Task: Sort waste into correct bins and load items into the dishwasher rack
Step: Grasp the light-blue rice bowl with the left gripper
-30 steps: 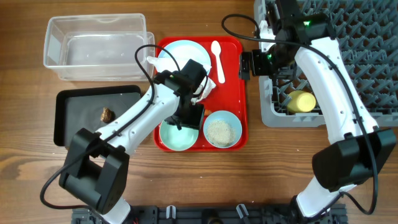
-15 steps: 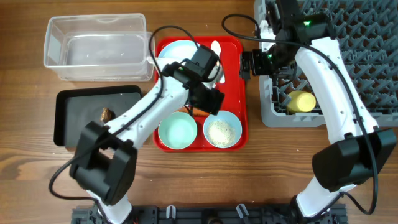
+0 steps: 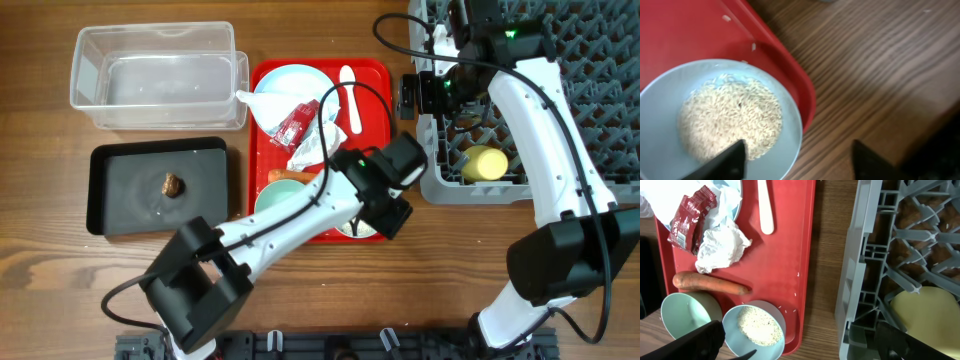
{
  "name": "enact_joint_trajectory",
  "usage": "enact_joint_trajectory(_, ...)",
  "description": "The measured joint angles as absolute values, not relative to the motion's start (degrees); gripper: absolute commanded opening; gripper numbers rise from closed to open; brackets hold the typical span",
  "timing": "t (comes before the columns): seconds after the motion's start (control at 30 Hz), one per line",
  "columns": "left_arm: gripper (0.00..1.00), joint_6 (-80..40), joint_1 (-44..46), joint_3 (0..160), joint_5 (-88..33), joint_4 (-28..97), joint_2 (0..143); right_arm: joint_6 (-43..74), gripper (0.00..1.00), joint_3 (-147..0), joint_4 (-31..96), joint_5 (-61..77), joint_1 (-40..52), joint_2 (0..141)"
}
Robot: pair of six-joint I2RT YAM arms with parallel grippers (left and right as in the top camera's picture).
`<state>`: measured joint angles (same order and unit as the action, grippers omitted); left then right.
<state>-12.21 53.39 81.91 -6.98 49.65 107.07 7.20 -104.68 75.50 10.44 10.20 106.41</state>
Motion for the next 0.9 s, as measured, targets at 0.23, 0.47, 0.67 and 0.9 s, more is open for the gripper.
enact_joint_trajectory(0.23,0.55,-18.0,56.6,82.1,-0.3,50.1,111.9,7.2,0.99,-104.7,75.2,7.8,9.8,106.4)
enact_joint_trajectory(0.47,0.37,-19.2,57.3,82.1,1.7,49.8,112.5,8.2,0.98,-104.7,69.7,8.0,2.2,106.4)
enact_joint_trajectory(0.67,0.29,-19.7,57.3,82.1,1.9,49.1,112.5,8.3,0.98,-104.7,68.4,8.7,-1.7,106.3)
enact_joint_trajectory(0.9,0.24,-19.7,57.3,82.1,1.9,48.4,114.5,8.3,0.98,-104.7,69.0,9.0,-5.6,104.2)
